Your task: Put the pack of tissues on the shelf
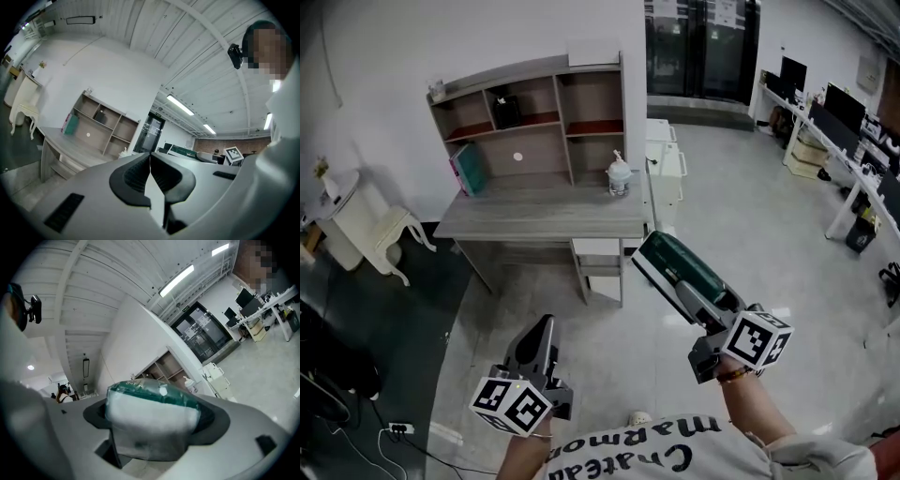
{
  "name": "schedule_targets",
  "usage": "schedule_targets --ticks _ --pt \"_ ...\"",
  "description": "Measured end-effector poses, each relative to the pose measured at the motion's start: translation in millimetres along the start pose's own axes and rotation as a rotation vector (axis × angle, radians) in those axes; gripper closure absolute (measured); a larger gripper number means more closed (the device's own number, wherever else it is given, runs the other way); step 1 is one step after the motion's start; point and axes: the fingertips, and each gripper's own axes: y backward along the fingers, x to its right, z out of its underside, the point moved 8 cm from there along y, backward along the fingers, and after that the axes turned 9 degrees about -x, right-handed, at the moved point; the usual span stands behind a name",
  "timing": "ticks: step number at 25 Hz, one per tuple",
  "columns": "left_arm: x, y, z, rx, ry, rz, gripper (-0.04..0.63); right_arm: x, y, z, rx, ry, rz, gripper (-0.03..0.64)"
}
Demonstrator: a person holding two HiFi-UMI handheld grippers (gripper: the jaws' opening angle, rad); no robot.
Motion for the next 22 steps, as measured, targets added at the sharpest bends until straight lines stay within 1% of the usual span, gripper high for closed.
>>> schedule_targets --ticks 3,6,12,17,22 --pt "-7.9 -16.4 1.0 0.008 0.003 -0.014 0.577 16.5 -18.9 -5.1 -0.013 -0.025 -0.019 0.173" --pt "-14.9 -35.9 3.9 0.01 0.016 -0.025 0.577 33.2 -37.3 -11.0 -0.034 -0.026 -0.016 0.173" --pt "-29.6 -64.9 14.3 -0.023 0.05 -0.079 0.578 60.1 -58.1 -15.2 -0.072 -0.02 -0.016 0.173" --pt "-34.3 -76.1 21.9 -0.052 0.06 -0.063 0.578 80.4 -65.8 -13.9 -0.084 -0.071 0.014 0.173" --pt "-47.7 -88.0 18.8 -0.068 0.059 -0.054 0.578 86.9 -83.5 -9.1 -0.096 -0.097 0.031 0.172"
